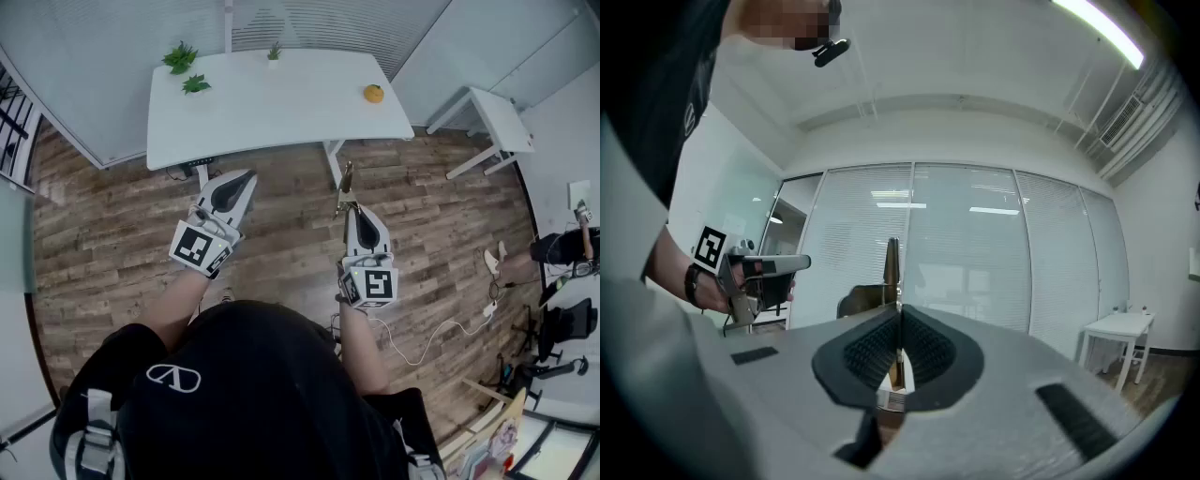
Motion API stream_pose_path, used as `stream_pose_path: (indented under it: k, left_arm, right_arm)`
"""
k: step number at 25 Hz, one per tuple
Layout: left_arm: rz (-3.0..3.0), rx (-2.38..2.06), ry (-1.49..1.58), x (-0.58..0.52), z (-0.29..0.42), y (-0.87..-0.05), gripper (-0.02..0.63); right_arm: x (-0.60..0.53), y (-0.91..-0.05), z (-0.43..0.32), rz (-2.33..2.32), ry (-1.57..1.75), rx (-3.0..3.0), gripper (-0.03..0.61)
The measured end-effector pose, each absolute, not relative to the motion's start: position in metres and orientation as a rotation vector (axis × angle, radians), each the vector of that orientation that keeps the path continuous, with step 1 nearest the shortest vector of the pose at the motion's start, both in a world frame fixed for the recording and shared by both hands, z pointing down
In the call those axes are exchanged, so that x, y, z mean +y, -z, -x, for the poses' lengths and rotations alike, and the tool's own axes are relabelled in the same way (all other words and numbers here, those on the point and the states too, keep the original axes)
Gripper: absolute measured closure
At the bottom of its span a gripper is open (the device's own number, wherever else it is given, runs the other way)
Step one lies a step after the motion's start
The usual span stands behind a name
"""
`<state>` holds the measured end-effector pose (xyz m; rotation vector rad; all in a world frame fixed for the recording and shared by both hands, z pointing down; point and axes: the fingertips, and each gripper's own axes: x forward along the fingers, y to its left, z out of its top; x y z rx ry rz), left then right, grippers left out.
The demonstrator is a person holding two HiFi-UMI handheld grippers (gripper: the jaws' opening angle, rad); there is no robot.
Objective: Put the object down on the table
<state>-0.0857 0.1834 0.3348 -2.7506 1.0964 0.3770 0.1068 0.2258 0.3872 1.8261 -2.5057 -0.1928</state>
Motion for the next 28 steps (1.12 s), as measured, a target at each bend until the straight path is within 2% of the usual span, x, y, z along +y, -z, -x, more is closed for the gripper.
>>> stream_pose_path:
  k: [16, 28]
  left_arm:
    - [2.750, 1.112, -0.366, 0.175, 0.083, -0.340, 0.609]
    - [2.691, 1.211, -0.329, 0.171, 0.044, -0.347, 0.609]
  right_arm:
    - [0.219, -0.381, -0.108, -1.813, 0.222, -2.547, 0.569]
    - [0.205, -0.388, -0.156, -1.764, 0.222, -2.634, 0.571]
